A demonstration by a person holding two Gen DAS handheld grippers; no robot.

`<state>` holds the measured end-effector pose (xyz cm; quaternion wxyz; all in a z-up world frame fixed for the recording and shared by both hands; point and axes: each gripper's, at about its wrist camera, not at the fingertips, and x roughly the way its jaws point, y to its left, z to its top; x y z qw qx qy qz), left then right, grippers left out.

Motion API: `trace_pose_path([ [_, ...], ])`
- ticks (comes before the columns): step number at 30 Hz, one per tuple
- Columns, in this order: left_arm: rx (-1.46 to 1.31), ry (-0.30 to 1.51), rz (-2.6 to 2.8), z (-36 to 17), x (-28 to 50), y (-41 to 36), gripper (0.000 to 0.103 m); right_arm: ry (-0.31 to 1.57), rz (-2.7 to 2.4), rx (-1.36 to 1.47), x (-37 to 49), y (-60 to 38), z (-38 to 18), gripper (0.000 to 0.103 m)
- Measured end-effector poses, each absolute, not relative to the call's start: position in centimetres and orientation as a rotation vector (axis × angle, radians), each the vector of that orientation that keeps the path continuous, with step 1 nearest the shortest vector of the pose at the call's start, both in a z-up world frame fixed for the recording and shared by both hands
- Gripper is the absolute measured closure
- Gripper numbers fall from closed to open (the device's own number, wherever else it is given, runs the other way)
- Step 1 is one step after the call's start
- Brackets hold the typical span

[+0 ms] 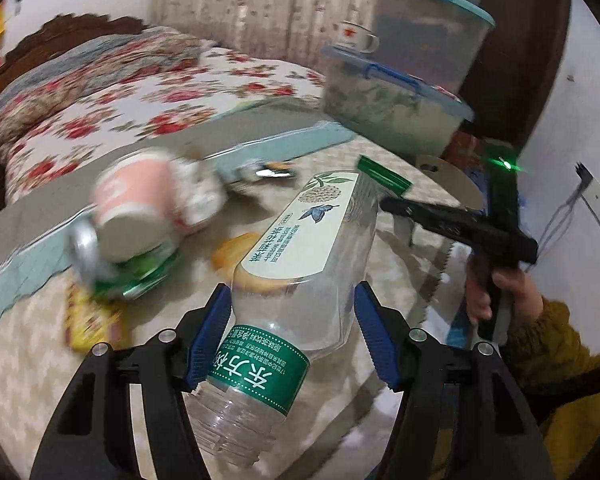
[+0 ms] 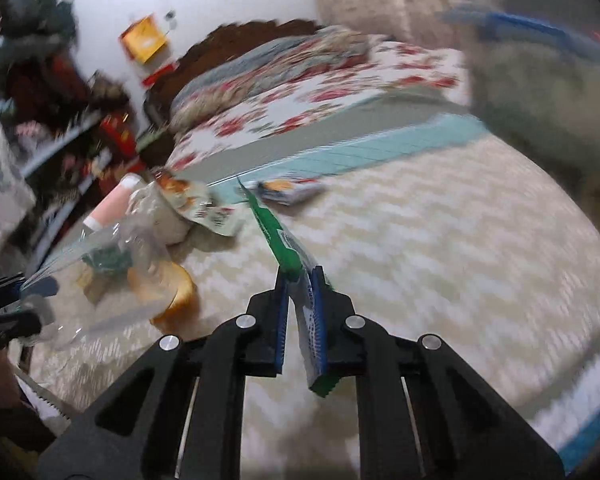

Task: Collect trash
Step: 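Carry bottle and wrapper to the bin and release both into it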

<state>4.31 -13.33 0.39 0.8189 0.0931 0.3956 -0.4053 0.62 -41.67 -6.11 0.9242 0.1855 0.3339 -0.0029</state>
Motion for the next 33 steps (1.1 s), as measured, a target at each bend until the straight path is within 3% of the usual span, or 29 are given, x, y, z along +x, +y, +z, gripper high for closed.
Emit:
trace_pose_path([
  [14,0.383,0.901,-1.112,-1.9,4.7,-34.8,0.043,0.471,-0.332,0.664,-11.5,-57.2,-7.0,0.089],
  [23,0.408,0.889,-1.219,-1.6,4.8,-49.6,0.043,0.424,-0.446,0.706,-12.0,-65.6,-6.9,0.089],
  [26,0.428,0.868,-1.209,-1.9,4.5,-53.5,0.042,0.428,-0.478,0.730,-12.2,-67.7,-7.8,0.084],
  [29,0.436,0.888,-1.182,-2.6,4.7,-56.8,0.034,0.384,-0.493,0.836,-12.9,-70.2,-9.1,0.003],
  [33,0.401,0.904,-1.183,-2.2,5.3,-56.5,0.034,0.297,-0.550,0.866,-15.1,-70.6,-9.3,0.008],
])
